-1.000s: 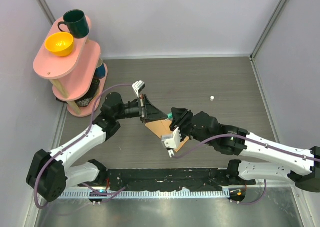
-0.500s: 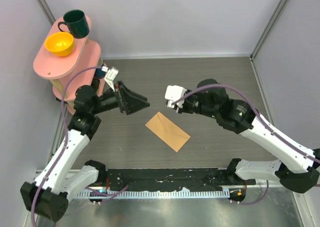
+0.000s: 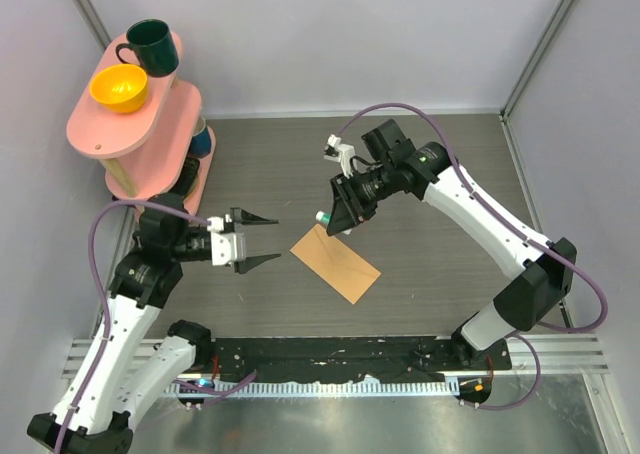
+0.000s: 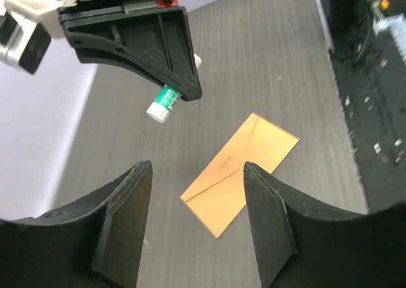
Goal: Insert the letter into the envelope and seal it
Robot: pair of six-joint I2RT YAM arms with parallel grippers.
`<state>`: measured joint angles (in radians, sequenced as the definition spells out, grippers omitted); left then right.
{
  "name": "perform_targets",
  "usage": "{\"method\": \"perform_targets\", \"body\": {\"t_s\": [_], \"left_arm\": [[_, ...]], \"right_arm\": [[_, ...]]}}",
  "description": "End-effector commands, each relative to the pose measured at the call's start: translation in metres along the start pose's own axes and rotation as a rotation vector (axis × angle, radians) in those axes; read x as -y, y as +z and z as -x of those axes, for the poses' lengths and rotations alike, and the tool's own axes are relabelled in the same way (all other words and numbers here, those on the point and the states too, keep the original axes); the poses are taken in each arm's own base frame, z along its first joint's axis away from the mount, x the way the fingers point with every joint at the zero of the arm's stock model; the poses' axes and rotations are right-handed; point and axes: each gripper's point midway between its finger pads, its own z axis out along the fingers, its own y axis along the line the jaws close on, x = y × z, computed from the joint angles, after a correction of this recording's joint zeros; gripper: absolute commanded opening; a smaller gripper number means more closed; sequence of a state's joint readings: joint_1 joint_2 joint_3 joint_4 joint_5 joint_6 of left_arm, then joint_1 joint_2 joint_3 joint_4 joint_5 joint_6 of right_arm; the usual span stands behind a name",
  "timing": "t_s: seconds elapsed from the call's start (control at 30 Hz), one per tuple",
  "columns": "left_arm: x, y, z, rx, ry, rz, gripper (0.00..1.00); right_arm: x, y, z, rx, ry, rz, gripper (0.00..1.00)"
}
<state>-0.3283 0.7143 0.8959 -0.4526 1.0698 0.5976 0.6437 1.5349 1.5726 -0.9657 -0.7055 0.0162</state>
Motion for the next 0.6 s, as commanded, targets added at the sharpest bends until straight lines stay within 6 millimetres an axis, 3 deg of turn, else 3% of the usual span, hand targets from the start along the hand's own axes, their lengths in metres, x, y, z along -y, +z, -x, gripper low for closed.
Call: {"method": "perform_targets", "body": {"t_s": [0.0,0.3,0.57], "left_arm": [[0.009,-0.002,-0.012,-0.021,0.324,-0.064,0.62],[-0.002,0.010,-0.010,-0.023,0.350,-0.099,0.62],[-0.001,0.043,-0.009,-0.021,0.369,-0.157,0.60]], "right_arm": [[-0.041,-0.009,0.007,0.000,0.194,0.176,0.01],[-0.053,-0.001,-0.005,-0.073,0.353,0.313,0.01],[-0.054,0.000,-0.004,-0.079,0.355,0.332,0.01]]}}
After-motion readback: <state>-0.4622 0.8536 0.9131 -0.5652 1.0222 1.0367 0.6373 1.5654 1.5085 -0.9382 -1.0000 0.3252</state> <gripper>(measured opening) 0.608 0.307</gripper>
